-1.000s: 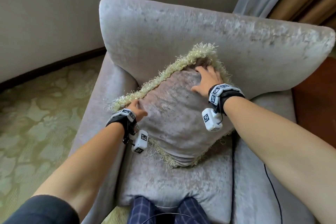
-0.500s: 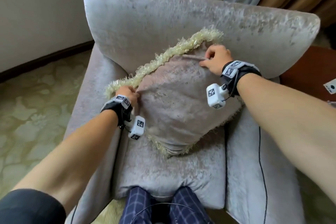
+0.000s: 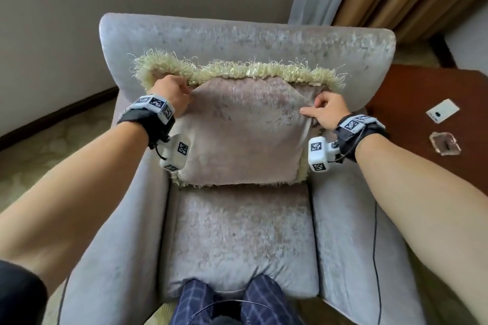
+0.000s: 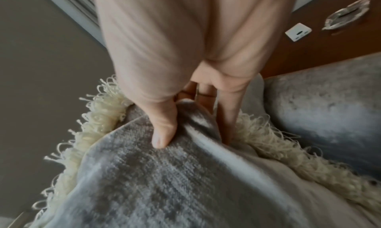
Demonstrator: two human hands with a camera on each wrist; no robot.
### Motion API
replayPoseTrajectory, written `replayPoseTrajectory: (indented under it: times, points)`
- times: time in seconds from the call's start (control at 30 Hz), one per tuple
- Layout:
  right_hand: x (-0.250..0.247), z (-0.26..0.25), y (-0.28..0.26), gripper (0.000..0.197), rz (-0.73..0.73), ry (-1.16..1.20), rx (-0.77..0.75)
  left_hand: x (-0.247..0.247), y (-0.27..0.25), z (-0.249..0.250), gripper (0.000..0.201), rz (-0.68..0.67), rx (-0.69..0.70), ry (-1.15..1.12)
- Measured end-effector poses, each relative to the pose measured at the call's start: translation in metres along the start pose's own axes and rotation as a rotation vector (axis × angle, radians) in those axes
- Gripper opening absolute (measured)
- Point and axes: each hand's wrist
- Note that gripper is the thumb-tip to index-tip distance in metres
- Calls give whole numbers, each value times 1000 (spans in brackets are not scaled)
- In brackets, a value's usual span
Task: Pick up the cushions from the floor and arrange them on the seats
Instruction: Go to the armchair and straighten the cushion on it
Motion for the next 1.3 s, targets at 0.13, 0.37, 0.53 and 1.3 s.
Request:
replayPoseTrajectory:
  times: [0.13,0.37,0.53,1.3]
  points:
    - [21,19,-5,26,9,-35,55,35,-5,-15,4,-11,-16,22]
    - [34,12,9,14,83,-74,87,51,4,-20,16,60,3,41]
    - [14,2,31,19,-80,-117,213,42,12,-16,14,93,38,25]
    - [42,9,23,15,92,-224,191,48,8,-16,6,21,-53,2]
Point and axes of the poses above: each hand's wrist, its own y-axis towards the middle knuckle, its own x-axis out of the palm, z = x × y, and after that the axes turned 7 degrees about -y, right-handed
